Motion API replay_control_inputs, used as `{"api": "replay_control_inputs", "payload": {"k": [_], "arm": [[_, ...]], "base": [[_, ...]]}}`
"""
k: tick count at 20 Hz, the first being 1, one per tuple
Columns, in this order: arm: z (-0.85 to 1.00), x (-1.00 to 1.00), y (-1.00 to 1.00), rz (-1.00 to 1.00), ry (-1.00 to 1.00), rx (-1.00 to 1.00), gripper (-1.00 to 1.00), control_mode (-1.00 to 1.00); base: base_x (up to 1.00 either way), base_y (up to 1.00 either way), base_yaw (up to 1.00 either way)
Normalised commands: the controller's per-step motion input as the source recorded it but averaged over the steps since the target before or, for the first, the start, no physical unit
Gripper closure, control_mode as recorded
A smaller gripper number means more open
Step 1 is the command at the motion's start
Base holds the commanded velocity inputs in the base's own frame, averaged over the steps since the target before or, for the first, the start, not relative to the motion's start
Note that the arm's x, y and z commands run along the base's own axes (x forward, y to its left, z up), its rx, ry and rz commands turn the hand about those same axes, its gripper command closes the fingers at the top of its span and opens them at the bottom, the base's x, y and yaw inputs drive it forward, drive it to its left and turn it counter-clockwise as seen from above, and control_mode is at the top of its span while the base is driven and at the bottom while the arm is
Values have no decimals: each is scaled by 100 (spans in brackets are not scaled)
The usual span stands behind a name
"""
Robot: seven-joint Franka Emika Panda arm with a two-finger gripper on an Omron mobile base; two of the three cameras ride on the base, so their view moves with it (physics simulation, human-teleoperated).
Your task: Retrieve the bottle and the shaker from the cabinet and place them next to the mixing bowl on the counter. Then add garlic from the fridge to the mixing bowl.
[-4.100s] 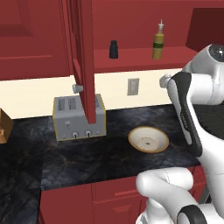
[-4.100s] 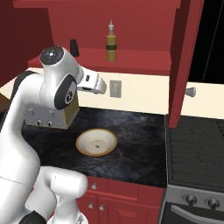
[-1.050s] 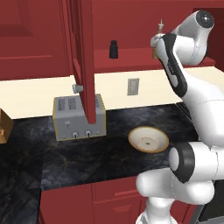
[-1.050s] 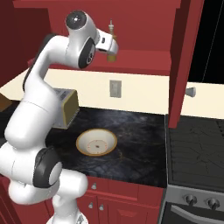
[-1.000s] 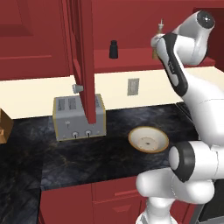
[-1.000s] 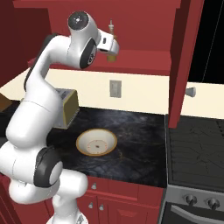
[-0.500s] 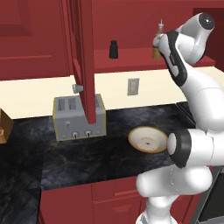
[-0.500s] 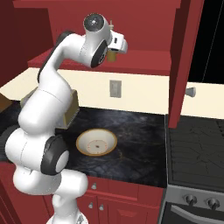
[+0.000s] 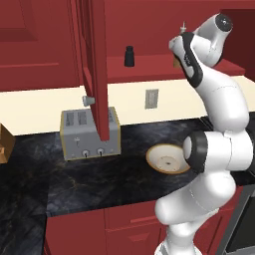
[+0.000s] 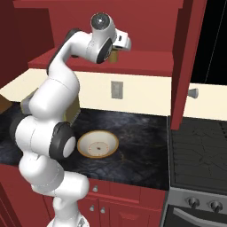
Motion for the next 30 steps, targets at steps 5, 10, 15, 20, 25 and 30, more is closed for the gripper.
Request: {"api": "replay_control_inputs", "payload": {"k": [5,10,15,20,25,30], "arm": [[0,16,0,0,0,0,-100,-100],[0,0,1,0,0,0,-100,-100],[-14,6,1,0,0,0,-100,-100],[-7,9,1,0,0,0,-100,-100],[0,18,0,0,0,0,-100,-100],[0,11,0,0,0,0,-100,-100]], "base": [[0,0,0],[0,0,0],[0,0,0],[0,0,0],[0,0,0],[0,0,0]]}}
